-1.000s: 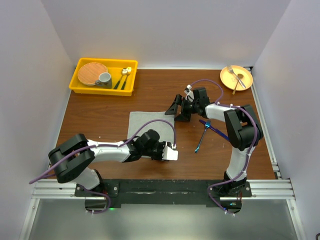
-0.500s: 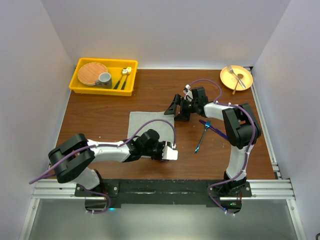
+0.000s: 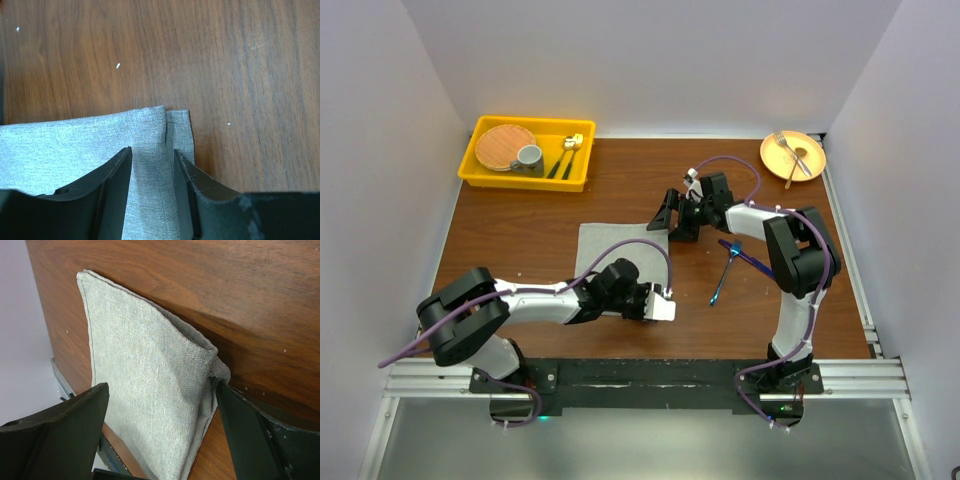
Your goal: Fold the napkin into a case and place the utensils inside
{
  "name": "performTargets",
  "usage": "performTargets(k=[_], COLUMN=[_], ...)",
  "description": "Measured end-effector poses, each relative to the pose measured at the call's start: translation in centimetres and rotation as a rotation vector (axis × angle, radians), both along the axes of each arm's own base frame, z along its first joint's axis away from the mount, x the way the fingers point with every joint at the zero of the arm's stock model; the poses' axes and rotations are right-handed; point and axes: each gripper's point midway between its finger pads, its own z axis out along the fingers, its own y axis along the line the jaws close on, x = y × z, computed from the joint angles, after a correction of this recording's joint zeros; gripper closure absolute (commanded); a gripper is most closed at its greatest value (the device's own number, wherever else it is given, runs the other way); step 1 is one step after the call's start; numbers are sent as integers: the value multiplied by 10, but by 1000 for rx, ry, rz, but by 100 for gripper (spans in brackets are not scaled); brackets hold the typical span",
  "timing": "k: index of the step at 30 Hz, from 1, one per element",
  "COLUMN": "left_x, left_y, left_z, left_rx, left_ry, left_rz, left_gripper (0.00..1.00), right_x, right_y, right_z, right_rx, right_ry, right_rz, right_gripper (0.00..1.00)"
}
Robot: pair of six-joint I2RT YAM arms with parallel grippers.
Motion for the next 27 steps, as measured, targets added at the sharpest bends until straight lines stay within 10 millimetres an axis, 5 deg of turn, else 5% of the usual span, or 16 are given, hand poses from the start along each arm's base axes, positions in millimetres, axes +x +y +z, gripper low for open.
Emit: performTargets(k=[14, 20, 27], left_x=[-1, -2, -4], left_y=[1, 2, 3], left_z=[-5, -7, -8], left_rx=[15, 24, 30], left_ry=[-2, -4, 1], left_rz=[-19, -24, -32], left_gripper=[80, 100, 100], right_x=[1, 1, 1], right_y=[0, 0, -1], right_z=[-1, -1, -1], right_rx=[-17, -22, -27], right_ry=[2, 1, 0], right_rz=[-6, -5, -4], right_gripper=[7, 7, 7])
